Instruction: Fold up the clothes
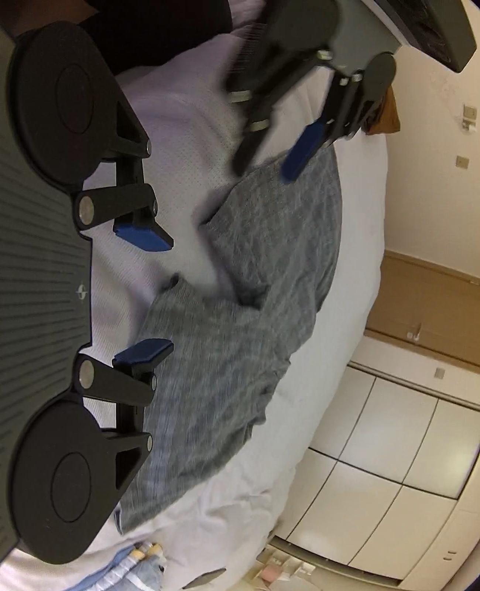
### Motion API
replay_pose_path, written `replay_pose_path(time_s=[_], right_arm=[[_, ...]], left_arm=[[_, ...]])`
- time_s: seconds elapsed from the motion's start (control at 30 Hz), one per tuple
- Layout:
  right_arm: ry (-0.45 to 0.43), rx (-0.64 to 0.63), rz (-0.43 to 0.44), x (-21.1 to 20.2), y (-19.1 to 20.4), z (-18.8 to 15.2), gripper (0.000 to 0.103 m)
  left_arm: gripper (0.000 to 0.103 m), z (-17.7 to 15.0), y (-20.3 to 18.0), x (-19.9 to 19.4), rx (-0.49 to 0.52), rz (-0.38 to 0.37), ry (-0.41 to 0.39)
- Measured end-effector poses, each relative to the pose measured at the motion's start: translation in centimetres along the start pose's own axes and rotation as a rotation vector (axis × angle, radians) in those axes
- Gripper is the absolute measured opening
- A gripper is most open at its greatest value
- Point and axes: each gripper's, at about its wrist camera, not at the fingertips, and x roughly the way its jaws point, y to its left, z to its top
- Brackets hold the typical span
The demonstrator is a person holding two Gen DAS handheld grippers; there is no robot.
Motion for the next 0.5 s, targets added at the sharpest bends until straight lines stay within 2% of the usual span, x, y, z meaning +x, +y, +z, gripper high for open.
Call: replay_pose_path(time_s=[0.17,0.2,0.23,0.27,0.3,0.33,0.47,0.5], right_arm=[[0.007,-0.033,-0.034,2.6,0.6,0.0,0.057],[0.010,-0.047,-0.041,3.0,0.6,0.0,0.052],[0.014,-0.063,-0.041,3.4,0.5,0.0,0.048],[0.018,-0.081,-0.044,3.7,0.4,0.0,0.034],[0.024,-0.106,-0.055,3.8,0.3,0.1,0.012],[0.030,-0.134,-0.067,3.8,0.1,0.2,0.002],[0.053,-0.295,-0.126,2.3,-0.5,0.3,0.001],[0.059,-0.315,-0.117,1.8,-0.6,0.3,0.001]], left_arm=[[0.047,-0.2,-1.4,3.1,0.080,0.029,0.017],[0.043,-0.2,-1.5,3.4,0.102,0.034,0.019],[0.029,-0.1,-1.6,3.6,0.122,0.037,0.021],[0.012,0.0,-1.5,3.6,0.143,0.045,0.026],[0.005,0.2,-1.3,3.4,0.171,0.066,0.033],[0.002,0.4,-1.1,3.3,0.199,0.086,0.041],[0.001,0.5,-0.4,0.9,0.288,0.051,0.032],[0.000,0.4,-0.5,0.6,0.305,0.037,0.035]])
